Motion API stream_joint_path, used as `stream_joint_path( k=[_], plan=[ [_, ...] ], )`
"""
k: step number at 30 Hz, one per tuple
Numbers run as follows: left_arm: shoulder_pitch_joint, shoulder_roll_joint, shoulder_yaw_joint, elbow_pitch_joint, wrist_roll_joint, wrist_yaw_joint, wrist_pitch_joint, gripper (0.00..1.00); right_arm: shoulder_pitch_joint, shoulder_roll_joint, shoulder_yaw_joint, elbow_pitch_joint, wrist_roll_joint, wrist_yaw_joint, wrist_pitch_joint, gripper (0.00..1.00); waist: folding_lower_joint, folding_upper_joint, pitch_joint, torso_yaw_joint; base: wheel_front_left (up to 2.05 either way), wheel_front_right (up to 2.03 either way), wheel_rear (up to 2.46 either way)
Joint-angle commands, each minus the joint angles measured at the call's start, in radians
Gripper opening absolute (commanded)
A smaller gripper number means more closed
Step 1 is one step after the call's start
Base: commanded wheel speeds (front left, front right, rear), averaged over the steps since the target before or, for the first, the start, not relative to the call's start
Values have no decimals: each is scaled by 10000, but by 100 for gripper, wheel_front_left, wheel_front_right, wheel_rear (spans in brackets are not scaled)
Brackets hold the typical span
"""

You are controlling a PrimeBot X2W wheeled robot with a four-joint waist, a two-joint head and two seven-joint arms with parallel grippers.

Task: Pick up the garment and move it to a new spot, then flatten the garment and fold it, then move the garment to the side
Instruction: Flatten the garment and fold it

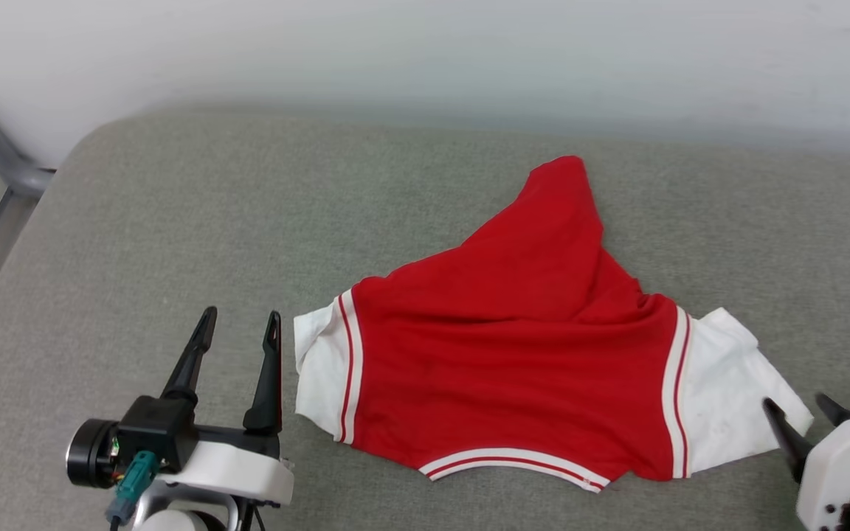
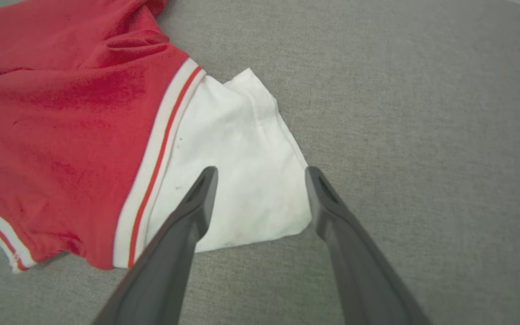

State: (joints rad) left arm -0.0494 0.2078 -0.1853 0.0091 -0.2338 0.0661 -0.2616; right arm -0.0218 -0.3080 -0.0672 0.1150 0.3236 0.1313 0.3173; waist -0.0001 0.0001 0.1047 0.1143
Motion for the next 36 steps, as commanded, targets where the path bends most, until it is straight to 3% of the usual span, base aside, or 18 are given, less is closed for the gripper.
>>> stream_joint_path(
  k=[1, 5, 10, 19, 20, 21, 36],
  plan=[
    [-213, -44, 104, -87, 64, -106, -46, 100, -218, -282, -145, -95, 110, -10, 1023, 100, 1, -1, 257, 240, 0, 0, 0],
    [-347, -142, 181, -171, 177, -285, -38, 100, -455, -559, -583, -237, 163, -9, 3147, 100, 1, -1, 554, 514, 0, 0, 0],
    [-452, -279, 218, -86, 301, -471, -39, 100, -770, -550, -1016, -207, -16, -12, 4825, 100, 1, -1, 893, 855, 0, 0, 0],
    [-598, -471, 389, 89, 483, -724, -38, 100, -744, -298, -1012, 593, -335, -7, 5499, 100, 1, -1, 1241, 1218, 0, 0, 0],
    [-606, -479, 430, 112, 506, -751, -40, 100, -727, -245, -994, 715, -327, -7, 5503, 89, 1, -1, 1259, 1225, 0, 0, 0],
    [-606, -464, 458, 143, 546, -769, -40, 100, -702, -196, -990, 838, -314, -7, 5493, 0, 1, -1, 1267, 1223, 0, 0, 0],
    [-513, -293, 335, 803, 721, -1280, 53, 100, -1147, -1580, -1957, 1076, -671, -13, 4513, 0, 1, -1, 1045, 613, 0, 0, 0]
  ],
)
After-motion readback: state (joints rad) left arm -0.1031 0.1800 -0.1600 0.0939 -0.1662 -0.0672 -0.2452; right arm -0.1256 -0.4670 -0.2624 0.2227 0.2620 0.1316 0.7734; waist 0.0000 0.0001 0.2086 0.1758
